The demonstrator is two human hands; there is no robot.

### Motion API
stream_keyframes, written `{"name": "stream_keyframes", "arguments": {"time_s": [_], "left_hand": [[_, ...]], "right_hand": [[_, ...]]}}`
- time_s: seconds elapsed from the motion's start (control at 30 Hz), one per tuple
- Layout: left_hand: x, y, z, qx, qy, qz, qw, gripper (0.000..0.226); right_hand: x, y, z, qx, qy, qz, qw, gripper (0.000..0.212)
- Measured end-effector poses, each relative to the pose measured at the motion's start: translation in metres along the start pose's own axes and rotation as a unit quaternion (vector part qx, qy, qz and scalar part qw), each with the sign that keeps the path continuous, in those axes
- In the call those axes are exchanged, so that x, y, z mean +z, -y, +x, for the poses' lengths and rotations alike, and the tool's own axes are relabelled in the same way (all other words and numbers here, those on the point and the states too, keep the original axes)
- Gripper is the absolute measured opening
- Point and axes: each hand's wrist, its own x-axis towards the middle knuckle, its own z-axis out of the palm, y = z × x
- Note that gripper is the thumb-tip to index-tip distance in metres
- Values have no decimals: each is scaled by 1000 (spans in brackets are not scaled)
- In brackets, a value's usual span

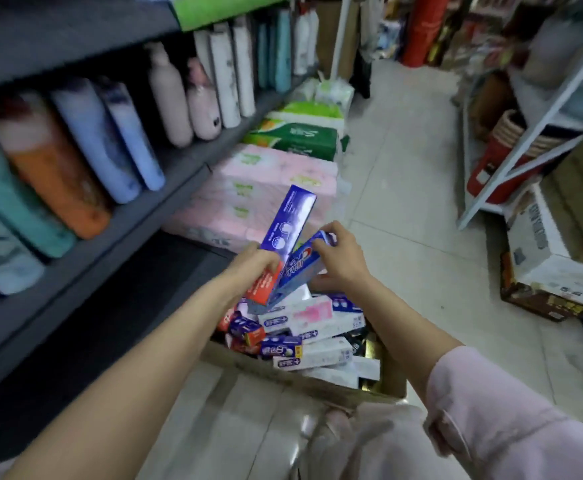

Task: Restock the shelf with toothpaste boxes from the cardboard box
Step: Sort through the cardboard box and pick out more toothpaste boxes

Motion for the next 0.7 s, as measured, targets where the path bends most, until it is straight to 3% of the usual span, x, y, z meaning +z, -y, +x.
{"name": "stream_keyframes", "arguments": {"time_s": [0.1, 0.27, 0.53, 0.63, 0.7], "left_hand": [[-56, -18, -44, 64, -81, -6, 995, 23], [-149, -37, -133, 154, -264, 115, 945, 52], [-248, -55, -282, 197, -395, 295, 847, 56], [-271, -58, -331, 191, -450, 347, 800, 53], [-286, -52, -360, 168, -468, 370, 785, 55]], "right_hand": [[23, 71, -24, -39, 20, 60, 997, 6], [49, 179, -79, -72, 19, 206, 976, 10], [78, 296, -156, -127, 109, 327, 930, 12], [88, 324, -179, -154, 157, 301, 928, 20], [99, 336, -191, -216, 168, 207, 939, 26]]}}
